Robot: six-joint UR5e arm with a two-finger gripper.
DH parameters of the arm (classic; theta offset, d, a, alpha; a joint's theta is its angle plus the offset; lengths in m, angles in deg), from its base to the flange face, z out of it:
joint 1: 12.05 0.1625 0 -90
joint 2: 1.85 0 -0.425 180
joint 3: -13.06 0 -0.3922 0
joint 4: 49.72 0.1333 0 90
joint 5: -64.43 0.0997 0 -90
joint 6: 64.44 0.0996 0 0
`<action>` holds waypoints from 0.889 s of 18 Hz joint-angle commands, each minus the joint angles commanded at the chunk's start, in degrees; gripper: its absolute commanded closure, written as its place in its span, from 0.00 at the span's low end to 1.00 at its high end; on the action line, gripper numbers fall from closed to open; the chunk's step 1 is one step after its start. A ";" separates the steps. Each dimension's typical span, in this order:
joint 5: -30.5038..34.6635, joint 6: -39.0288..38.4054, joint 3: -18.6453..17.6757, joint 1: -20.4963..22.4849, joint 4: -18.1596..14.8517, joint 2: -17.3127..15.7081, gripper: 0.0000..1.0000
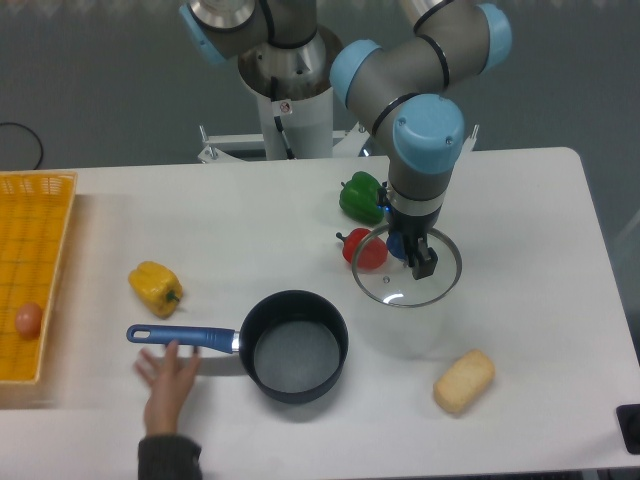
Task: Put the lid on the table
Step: 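Carry the clear glass lid with the gripper away from the peppers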
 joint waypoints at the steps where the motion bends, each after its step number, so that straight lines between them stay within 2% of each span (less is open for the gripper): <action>1: 0.17 0.00 -0.17 -0.09 0.17 0.00 0.34; 12: 0.79 2.11 -0.44 1.32 0.17 1.14 0.34; 16: 0.70 4.91 -0.44 3.69 0.35 2.02 0.34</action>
